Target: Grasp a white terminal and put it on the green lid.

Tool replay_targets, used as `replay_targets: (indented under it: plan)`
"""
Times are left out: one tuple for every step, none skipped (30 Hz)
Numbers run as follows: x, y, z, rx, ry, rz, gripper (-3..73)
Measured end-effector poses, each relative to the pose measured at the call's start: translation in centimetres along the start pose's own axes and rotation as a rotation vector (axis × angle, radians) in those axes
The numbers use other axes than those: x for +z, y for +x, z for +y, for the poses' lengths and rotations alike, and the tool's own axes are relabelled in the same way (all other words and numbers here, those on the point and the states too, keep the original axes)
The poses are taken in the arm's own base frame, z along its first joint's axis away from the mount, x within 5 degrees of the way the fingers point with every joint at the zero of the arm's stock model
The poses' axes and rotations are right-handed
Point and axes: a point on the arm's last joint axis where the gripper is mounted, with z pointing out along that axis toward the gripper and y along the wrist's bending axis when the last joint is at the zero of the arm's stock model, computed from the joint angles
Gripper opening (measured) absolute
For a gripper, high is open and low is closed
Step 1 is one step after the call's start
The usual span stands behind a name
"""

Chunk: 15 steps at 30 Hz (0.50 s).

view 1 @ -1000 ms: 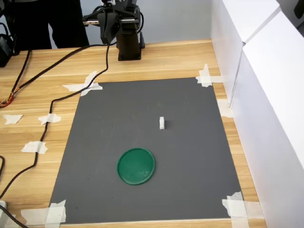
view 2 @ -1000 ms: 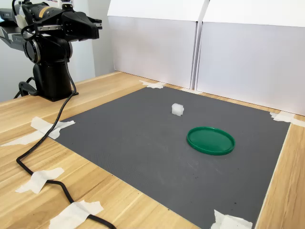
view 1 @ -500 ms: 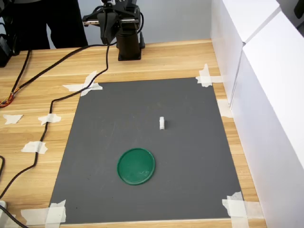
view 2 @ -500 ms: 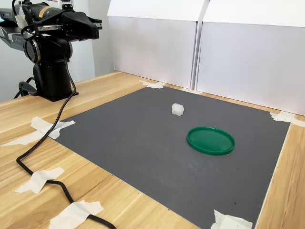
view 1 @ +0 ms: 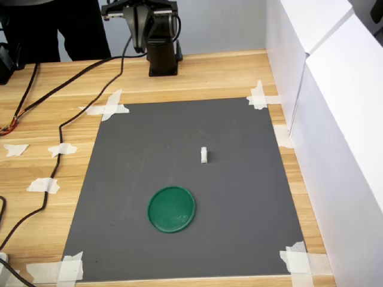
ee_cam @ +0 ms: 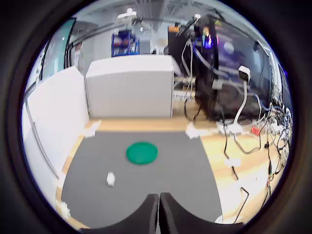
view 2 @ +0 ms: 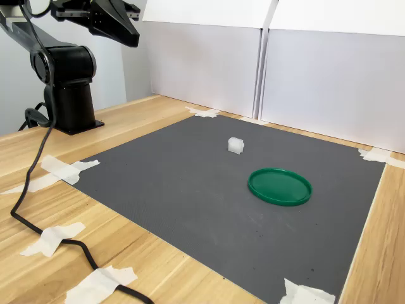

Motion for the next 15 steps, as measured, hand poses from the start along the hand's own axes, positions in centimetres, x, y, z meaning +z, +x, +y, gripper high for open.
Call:
replay_targets:
  plan:
    - [0.2,-0.5,0.0,-0.004,-0.009,0.051,-1.6]
    - [0.4,-1.1,0.0,-0.005,-0.017,0.100,-1.6]
    - [0.4,-1.7,0.0,-0.007,-0.024,0.132,-1.6]
    - [0.6,-2.2,-0.1,-0.011,-0.031,0.178,-1.6]
    - [0.9,-2.6,-0.1,-0.014,-0.036,0.219,-1.6]
    - [1.2,-3.1,-0.2,-0.016,-0.040,0.257,-1.6]
    - [1.6,-3.4,-0.2,-0.018,-0.043,0.291,-1.6]
    - [1.9,-3.8,-0.3,-0.021,-0.044,0.319,-1.6]
    - [2.3,-4.1,-0.4,-0.025,-0.044,0.343,-1.6]
    - [2.7,-4.4,-0.5,-0.029,-0.042,0.363,-1.6]
    - [3.1,-4.5,-0.5,-0.031,-0.042,0.384,-1.6]
    - [3.4,-4.6,-0.6,-0.036,-0.039,0.396,-1.6]
    - [3.7,-4.7,-0.7,-0.043,-0.036,0.410,-1.6]
    - [3.9,-4.8,-0.7,-0.049,-0.033,0.422,-1.6]
    - [4.2,-4.8,-0.8,-0.058,-0.030,0.432,-1.6]
